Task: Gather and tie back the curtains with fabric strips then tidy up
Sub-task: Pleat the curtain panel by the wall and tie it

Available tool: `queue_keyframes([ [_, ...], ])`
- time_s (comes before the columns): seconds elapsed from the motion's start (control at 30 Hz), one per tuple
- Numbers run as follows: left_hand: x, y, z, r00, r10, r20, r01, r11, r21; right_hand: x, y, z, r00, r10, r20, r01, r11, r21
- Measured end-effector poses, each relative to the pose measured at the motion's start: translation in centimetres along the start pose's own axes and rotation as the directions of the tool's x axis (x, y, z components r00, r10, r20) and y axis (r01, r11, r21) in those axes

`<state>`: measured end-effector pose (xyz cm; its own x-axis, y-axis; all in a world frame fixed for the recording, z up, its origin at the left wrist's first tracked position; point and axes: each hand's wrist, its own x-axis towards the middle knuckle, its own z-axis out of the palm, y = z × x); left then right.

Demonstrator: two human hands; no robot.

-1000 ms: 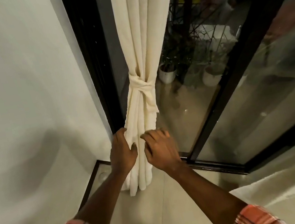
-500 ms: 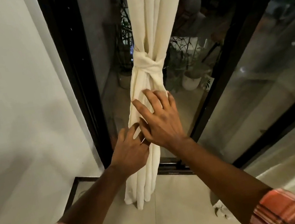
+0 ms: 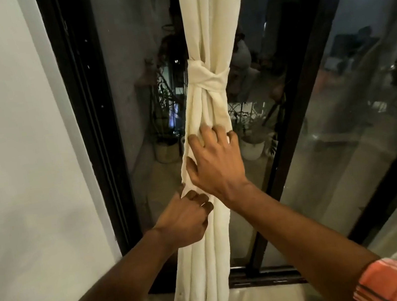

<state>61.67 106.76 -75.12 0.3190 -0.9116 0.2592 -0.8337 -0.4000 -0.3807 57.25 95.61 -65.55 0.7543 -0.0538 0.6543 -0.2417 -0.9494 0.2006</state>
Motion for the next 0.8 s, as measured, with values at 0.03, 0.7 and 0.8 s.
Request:
queue_keyframes([
  [0.03, 0.3, 0.4, 0.8, 1.000, -0.002, -0.026, 0.002, 1.000, 0.003, -0.2, 0.4, 0.5, 0.996, -0.001, -0.088, 0.001, 1.000, 0.003],
  [0.7, 1.0, 5.7, 12.1, 0.488, -0.862, -0.136, 0.387, 0.353, -0.851, -2.5, -2.2, 6.3, 0.967, -0.255, 0.003, 0.247, 0.942, 0.228],
  [0.8, -0.2, 6.1, 12.4, 0.537, -0.844, 0.000, 0.441, 0.280, -0.853, -3.3, -2.8, 5.2, 0.962, -0.271, -0.047, 0.275, 0.939, 0.207],
])
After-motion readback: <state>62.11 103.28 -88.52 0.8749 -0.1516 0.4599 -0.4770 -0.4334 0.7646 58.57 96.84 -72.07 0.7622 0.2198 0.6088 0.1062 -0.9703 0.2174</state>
